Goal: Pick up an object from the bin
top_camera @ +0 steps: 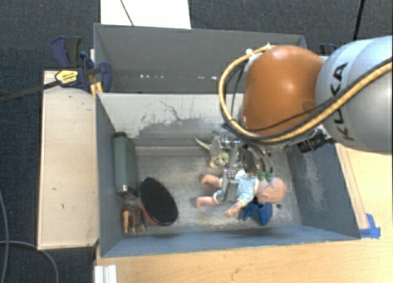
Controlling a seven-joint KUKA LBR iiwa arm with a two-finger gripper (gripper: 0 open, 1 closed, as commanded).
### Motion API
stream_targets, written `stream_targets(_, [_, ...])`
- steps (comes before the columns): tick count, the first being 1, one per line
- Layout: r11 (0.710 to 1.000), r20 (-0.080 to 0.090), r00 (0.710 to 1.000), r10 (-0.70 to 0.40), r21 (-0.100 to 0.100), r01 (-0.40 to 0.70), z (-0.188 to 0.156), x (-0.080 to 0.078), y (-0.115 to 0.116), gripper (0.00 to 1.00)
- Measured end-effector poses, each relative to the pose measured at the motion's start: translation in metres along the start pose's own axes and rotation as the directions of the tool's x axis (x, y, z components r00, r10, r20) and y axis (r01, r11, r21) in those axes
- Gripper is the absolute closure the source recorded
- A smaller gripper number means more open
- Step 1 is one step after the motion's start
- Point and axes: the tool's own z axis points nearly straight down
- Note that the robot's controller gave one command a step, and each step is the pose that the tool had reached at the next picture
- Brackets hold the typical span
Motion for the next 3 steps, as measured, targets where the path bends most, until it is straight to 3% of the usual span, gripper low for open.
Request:
stream_targets(1, [1.0,0.009,1.0,0.004,-0.001,-0.004,-0.005,-0.002,-0.001,0.0])
stream_targets(2, [0.996,0.012,0.996,-0.086,0.0,0.086,0.06,-0.003,-0.034,0.0])
stream_targets(3, [0.966,0.007,0.965,-0.26,0.001,0.26,0.074,0.002,-0.067,0.0])
